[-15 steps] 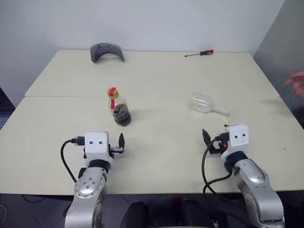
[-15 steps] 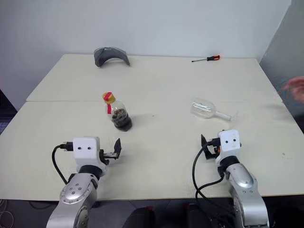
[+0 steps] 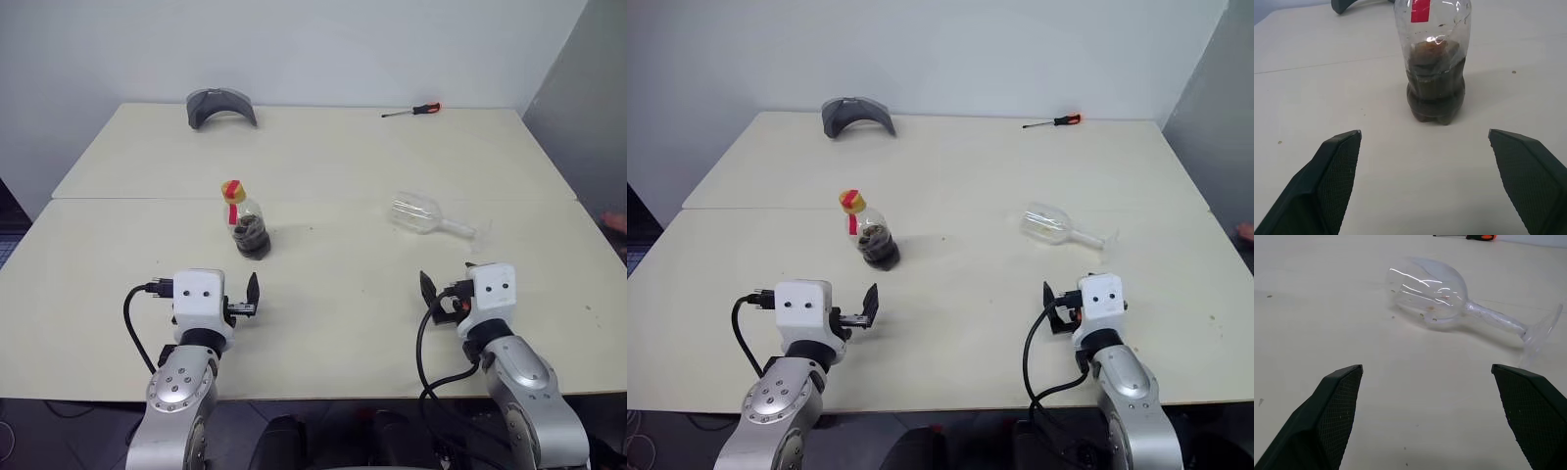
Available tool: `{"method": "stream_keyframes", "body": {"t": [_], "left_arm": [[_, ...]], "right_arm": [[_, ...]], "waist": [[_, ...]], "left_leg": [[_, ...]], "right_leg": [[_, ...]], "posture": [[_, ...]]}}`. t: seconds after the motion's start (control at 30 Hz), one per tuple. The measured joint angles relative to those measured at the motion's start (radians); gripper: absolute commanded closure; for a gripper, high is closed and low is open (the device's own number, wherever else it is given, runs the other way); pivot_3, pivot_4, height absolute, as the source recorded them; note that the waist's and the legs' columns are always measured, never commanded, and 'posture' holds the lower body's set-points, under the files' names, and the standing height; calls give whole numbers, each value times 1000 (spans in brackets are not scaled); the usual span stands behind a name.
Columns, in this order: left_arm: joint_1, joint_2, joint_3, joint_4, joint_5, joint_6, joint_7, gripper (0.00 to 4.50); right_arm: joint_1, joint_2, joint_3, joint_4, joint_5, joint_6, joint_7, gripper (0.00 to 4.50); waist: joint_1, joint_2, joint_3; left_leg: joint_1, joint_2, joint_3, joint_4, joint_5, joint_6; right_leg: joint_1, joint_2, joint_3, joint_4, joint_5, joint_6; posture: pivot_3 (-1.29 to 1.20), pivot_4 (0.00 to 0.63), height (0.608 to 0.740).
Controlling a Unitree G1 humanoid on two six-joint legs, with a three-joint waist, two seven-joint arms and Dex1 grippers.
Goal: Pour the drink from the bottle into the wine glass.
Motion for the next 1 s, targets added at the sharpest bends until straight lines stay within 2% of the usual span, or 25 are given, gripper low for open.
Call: {"method": "stream_keyframes", "body": {"t": [0.3, 0.5, 0.63, 0.8, 1.0], "left_arm": [[25, -13, 1, -1, -17, 0, 2, 27], [29, -16, 2, 1, -18, -3, 2, 27], [-24, 6, 31, 75, -21, -36, -5, 27], [-141, 46, 67, 292, -69, -146, -88, 27], [-230, 50, 67, 471, -107, -245, -158, 27]], "right_arm": [[-14, -10, 9, 2, 1, -1, 3, 0], [-36, -52, -3, 26, 45, -11, 74, 0], [-76, -88, -47, 47, 174, -22, 201, 0], [-157, -164, -64, 65, 421, 13, 420, 0], [-243, -206, -61, 114, 568, 44, 532, 0]], "waist": [[0, 0, 0], [0, 0, 0], [0, 0, 0], [1, 0, 0], [2, 0, 0]], "left_leg": [[0, 0, 0, 0, 0, 0], [0, 0, 0, 0, 0, 0], [0, 0, 0, 0, 0, 0], [0, 0, 0, 0, 0, 1], [0, 0, 0, 0, 0, 1]], "right_leg": [[0, 0, 0, 0, 0, 0], [0, 0, 0, 0, 0, 0], [0, 1, 0, 0, 0, 0], [1, 0, -1, 0, 0, 0], [1, 0, -1, 0, 0, 0]], "posture": [[0, 150, 740], [0, 150, 740], [0, 150, 740], [0, 150, 740], [0, 150, 740]]}}
